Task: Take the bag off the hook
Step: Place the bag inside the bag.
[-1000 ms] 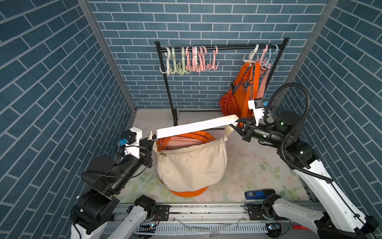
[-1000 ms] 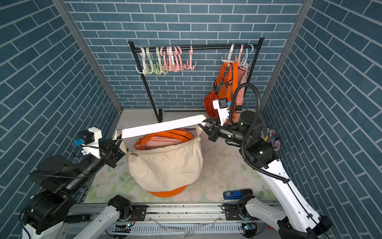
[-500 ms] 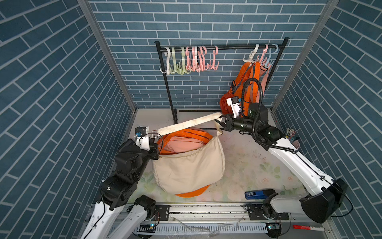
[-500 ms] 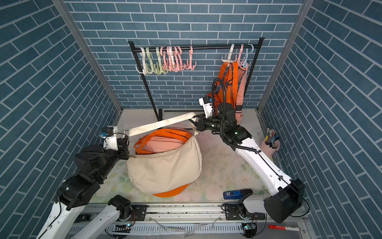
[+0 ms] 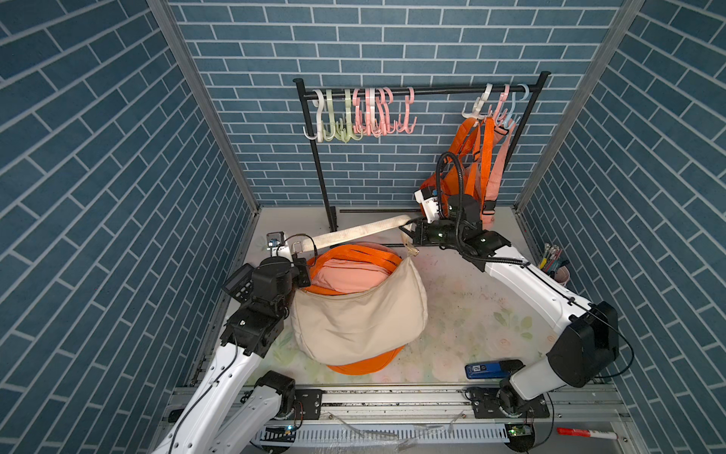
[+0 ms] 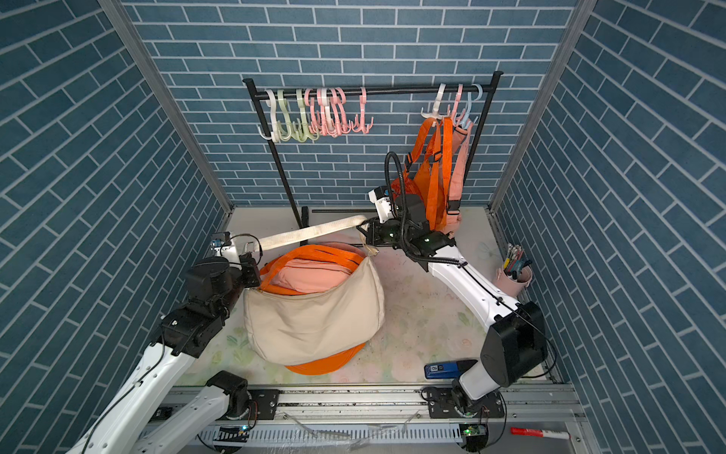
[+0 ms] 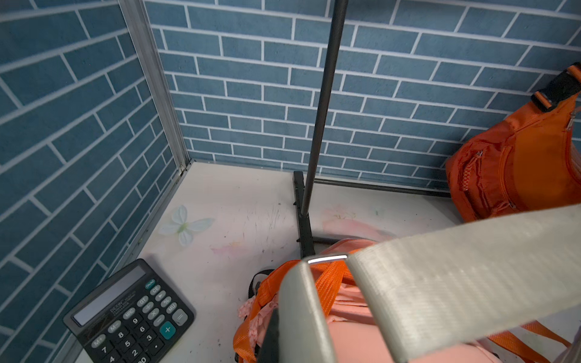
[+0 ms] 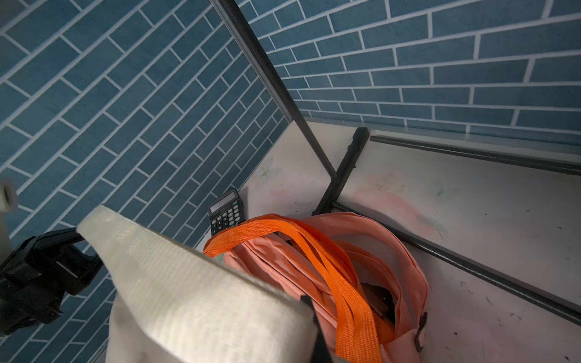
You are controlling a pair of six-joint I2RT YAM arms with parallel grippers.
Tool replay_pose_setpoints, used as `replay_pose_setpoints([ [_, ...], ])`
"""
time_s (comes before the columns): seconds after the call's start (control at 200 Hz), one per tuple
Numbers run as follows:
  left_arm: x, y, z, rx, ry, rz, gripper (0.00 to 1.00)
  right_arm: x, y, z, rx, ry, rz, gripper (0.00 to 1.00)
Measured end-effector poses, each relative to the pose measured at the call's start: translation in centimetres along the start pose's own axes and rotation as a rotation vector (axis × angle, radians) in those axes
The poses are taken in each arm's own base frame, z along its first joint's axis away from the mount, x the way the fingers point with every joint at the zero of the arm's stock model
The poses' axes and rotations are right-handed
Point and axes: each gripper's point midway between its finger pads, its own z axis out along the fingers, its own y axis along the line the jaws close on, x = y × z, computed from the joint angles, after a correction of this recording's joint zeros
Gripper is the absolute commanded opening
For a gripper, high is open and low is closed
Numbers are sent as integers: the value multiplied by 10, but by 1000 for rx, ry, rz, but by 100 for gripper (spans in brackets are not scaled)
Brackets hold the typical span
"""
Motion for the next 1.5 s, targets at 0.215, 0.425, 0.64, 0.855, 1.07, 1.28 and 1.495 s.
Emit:
replay_pose_setpoints([
  [0.215,22,-2,20,-9,53,-24,0,13,-17,23,-9,6,4,2],
  [0.425,48,-2,43,-24,118,-40,0,38,-39,58,-28,49,31,6],
  [0.64,56,-2,61,-39,142,-78,0,68,-64,91,-25,123,89,30],
  [0.855,64,14,72,-105,163,-142,21,57,-69,107,-27,108,87,47],
  [1.07,67,15,76,-112,169,-175,55,54,-70,110,-22,102,75,58],
  [1.28,44,15,58,-91,109,-195,69,50,-70,102,5,103,50,66],
  [1.495,-10,5,26,-14,1,-203,83,6,-42,55,52,21,-48,69],
])
